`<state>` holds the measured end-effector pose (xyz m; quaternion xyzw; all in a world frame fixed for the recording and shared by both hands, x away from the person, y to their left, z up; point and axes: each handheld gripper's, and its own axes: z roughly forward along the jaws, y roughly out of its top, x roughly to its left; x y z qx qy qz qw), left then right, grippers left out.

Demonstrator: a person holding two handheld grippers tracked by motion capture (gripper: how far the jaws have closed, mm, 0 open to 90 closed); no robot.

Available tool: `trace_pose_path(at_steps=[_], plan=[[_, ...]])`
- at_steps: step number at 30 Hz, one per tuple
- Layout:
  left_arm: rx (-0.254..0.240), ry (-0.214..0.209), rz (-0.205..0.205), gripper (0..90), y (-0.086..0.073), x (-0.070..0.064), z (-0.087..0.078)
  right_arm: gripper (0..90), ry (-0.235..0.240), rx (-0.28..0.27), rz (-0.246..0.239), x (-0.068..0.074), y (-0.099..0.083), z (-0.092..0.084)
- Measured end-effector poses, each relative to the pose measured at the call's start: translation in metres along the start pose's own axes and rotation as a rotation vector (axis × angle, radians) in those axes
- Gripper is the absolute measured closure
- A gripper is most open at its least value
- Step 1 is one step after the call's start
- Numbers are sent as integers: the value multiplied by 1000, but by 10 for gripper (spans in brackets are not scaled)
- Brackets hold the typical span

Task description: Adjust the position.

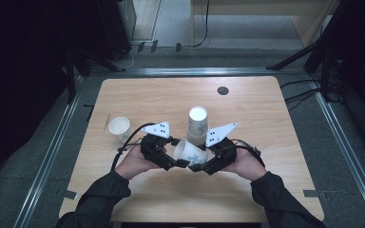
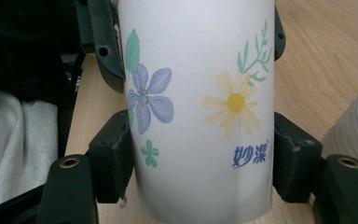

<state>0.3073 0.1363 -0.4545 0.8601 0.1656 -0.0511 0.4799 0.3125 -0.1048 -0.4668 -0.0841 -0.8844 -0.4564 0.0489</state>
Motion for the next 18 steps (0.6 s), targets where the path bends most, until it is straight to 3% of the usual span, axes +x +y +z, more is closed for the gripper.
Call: trace_pose_path(at_steps=[10,13,18], plan=[[67,35,39,231,6,-2,-9,279,-21,16,-6,0,-2,1],[111,41,44,231,9,-2,-12,273,-24,16,-3,0,-2,2],[213,86,93,231,13,-4,-10,273,-25,31,-7,0,-2,6]])
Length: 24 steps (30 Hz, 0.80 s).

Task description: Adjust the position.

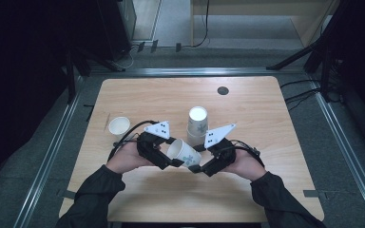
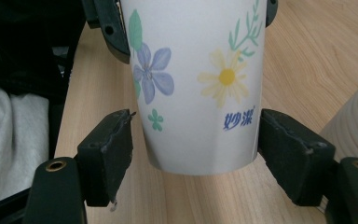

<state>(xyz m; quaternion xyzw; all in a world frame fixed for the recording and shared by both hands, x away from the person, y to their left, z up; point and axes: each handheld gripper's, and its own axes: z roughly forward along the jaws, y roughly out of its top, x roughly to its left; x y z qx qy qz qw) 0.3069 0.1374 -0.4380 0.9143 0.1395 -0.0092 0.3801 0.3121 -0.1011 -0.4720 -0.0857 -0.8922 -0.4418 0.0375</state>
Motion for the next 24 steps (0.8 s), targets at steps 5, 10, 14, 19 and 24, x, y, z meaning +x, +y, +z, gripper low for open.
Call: trace_pose_path(at_steps=[5,10,14,19,24], plan=[[91,6,39,230,5,-4,10,281,6,15,0,0,-1,7],[138,10,47,230,9,-3,18,296,12,26,1,-1,-2,13],[145,1,54,230,12,-4,22,301,14,38,0,-1,-3,17],[144,-9,57,225,14,-4,24,324,19,49,-2,0,-4,19],[114,-36,57,184,11,-2,24,325,7,42,-14,1,-4,15]])
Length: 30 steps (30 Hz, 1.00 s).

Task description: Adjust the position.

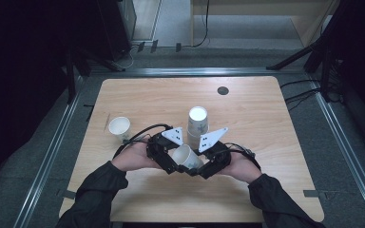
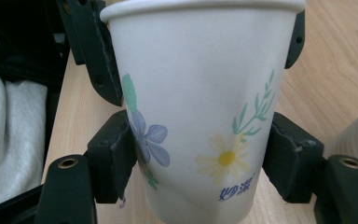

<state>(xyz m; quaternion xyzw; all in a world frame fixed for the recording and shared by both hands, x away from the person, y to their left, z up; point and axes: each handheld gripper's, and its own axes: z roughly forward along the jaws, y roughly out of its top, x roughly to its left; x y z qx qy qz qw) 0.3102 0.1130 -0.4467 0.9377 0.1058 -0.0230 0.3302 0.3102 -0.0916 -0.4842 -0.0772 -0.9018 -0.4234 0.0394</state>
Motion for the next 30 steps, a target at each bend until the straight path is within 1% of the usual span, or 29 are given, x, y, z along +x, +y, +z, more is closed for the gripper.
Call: trace_pose_path(at_steps=[3,5,7,8,9,11,14,15,17,18,21,24,25,27,30], plan=[[-18,-6,-6,134,-1,1,-1,325,-8,-15,11,0,0,-4],[-31,5,-10,122,-2,0,-1,325,-8,-25,12,-1,0,-6],[-43,8,-9,106,-2,0,-3,325,-11,-31,13,-1,0,-8],[-63,10,-18,105,-3,0,-4,325,-13,-33,14,-1,0,-9],[-83,2,-32,105,-5,1,-5,325,-13,-40,11,-1,0,-11],[-108,1,-48,107,-8,2,-6,325,-13,-50,11,-1,1,-12],[-135,7,-60,109,-11,2,-8,325,-16,-52,11,-1,1,-14],[-148,15,-59,109,-12,2,-8,325,-14,-52,11,-1,1,-15],[-179,3,-79,116,-15,3,-8,324,-15,-55,10,-1,1,-15],[-185,-1,-88,120,-16,3,-8,324,-13,-56,11,-1,2,-16],[-183,8,-93,122,-19,4,-7,324,-18,-59,7,-1,2,-16],[-211,3,-102,123,-21,4,-8,324,-16,-59,12,-2,3,-16],[-232,5,-108,123,-22,3,-8,325,-13,-60,13,-2,3,-16],[-266,-14,-123,128,-23,4,-7,324,-8,-59,7,-2,3,-15],[-285,-23,-131,131,-22,3,-6,324,0,-51,12,-2,4,-13]])
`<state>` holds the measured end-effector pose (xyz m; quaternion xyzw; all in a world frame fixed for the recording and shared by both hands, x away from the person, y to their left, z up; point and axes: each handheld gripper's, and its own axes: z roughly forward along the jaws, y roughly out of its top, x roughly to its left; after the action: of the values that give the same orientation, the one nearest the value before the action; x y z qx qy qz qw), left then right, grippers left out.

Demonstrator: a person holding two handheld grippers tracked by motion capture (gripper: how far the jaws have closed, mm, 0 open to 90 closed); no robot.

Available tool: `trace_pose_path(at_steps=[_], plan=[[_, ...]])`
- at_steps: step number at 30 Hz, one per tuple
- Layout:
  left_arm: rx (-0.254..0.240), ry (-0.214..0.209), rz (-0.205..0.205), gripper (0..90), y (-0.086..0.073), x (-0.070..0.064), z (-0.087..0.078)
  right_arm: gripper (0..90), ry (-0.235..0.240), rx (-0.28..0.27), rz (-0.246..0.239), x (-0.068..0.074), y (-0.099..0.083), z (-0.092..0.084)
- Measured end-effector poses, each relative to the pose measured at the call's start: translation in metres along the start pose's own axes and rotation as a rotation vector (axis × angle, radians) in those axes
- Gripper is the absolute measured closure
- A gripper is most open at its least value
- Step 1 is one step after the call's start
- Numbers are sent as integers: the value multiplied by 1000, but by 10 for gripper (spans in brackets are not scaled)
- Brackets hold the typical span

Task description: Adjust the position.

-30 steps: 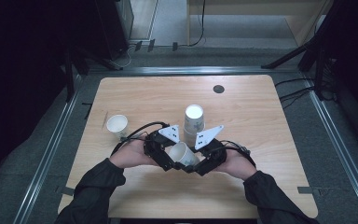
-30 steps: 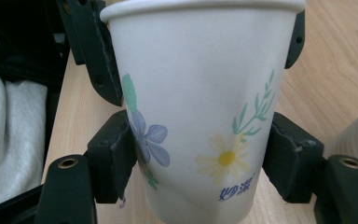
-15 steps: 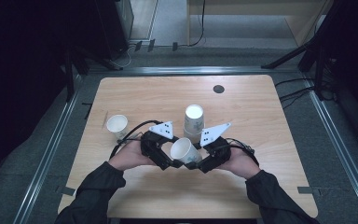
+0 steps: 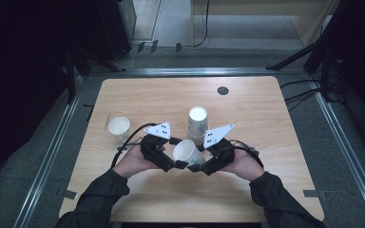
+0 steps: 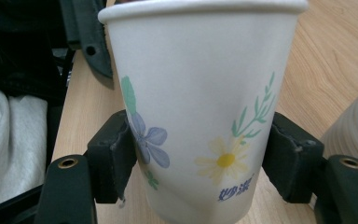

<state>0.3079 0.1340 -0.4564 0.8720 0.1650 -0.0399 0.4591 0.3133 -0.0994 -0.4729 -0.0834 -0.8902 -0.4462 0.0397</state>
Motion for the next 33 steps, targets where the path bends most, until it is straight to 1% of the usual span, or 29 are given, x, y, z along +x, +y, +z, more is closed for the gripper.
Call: trace_pose_path(at_steps=[3,6,10,11,15,18,20,22,25,26,28,29,30,31,33], plan=[[-22,-12,-9,145,0,-1,2,324,12,4,-3,-1,0,2],[-24,-18,-9,160,0,-1,5,324,19,3,1,0,1,4],[-21,1,-6,170,-1,-2,7,324,21,14,4,-1,1,5],[-23,-7,-5,199,-1,-1,6,326,18,16,10,-1,0,5],[-23,7,6,218,-1,-2,5,327,17,15,13,-1,1,4],[-13,9,7,224,-1,-3,4,325,18,12,16,-1,1,5],[-8,9,9,228,0,-3,3,318,19,8,15,-1,1,6],[-7,13,13,230,0,-3,1,289,25,11,28,-1,0,7],[-9,22,8,230,0,-2,-3,252,11,26,31,-1,-2,9],[-5,13,1,230,0,0,-4,241,8,30,39,-1,-2,9],[-1,17,0,229,0,1,-6,225,-1,31,38,-1,-4,8],[9,8,-3,229,0,1,-7,222,-10,31,38,-1,-5,8],[18,22,5,229,0,1,-7,221,-20,32,41,-2,-6,8],[21,22,8,229,0,1,-8,220,-30,35,46,-2,-8,8],[24,15,7,229,1,2,-10,209,-35,45,39,-3,-10,8]])
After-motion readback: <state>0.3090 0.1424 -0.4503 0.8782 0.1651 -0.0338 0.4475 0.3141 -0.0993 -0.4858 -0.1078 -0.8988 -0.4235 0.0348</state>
